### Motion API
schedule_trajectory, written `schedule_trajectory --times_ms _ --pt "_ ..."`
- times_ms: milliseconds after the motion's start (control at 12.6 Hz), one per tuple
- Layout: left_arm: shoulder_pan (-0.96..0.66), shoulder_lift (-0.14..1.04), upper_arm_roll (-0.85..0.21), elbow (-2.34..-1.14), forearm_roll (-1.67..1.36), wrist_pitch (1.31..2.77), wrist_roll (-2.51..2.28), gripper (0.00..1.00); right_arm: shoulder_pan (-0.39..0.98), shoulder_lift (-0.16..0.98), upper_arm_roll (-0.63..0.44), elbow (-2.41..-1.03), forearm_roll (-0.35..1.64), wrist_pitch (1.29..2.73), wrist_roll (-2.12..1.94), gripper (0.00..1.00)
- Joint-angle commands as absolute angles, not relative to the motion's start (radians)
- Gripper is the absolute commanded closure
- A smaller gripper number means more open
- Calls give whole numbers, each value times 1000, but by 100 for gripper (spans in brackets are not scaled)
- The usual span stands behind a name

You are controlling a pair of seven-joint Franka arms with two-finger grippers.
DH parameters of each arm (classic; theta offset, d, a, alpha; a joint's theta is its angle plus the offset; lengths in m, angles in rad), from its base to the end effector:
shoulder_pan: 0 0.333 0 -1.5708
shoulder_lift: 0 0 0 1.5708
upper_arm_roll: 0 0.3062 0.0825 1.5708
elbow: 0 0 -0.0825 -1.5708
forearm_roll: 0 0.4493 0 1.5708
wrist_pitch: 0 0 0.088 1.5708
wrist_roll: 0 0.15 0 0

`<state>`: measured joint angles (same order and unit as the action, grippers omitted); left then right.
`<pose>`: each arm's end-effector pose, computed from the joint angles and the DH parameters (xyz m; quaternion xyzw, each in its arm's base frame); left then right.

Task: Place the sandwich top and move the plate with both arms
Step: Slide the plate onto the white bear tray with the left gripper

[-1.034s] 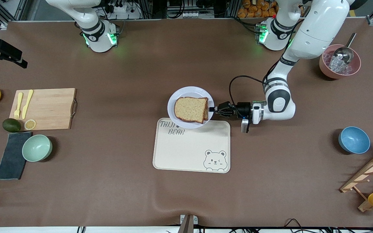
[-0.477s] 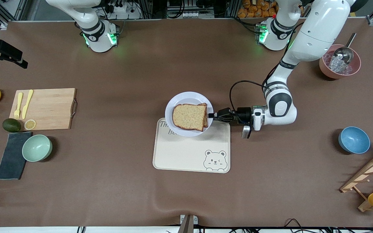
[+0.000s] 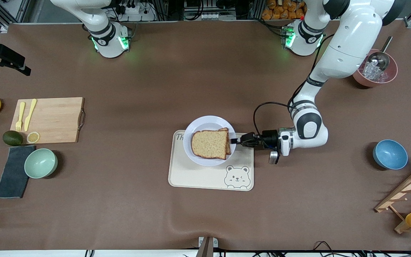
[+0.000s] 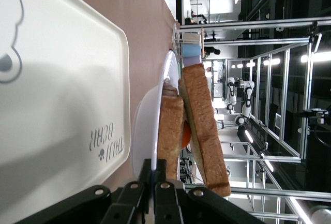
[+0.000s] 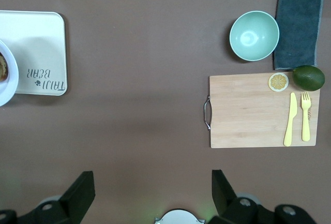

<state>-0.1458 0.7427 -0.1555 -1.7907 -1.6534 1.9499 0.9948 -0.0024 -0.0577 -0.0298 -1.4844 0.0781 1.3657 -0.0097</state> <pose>0.6223 -0.3033 0.0902 0.7615 -0.0030 0.0171 0.6479 0.5762 -0.0062 0.6350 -0.9988 0.0044 0.0296 0.0399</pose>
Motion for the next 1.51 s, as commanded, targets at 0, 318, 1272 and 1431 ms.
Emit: schedule_trajectory --times_ms 0,318,1272,1431 --pt "-141 773 -146 -1738 -1664 1945 973 100 -3 -61 -26 -1483 63 1361 -12 0" --pt "-130 799 -133 -1726 -1663 1945 985 100 -5 -61 -26 -1485 63 1359 -12 0" --pt "-112 870 -91 -1672 -1606 1945 1012 100 -6 -61 -28 -1483 61 1359 -12 0" --pt "-112 888 -92 -1672 -1611 1945 1029 100 -6 -61 -26 -1483 61 1359 -12 0"
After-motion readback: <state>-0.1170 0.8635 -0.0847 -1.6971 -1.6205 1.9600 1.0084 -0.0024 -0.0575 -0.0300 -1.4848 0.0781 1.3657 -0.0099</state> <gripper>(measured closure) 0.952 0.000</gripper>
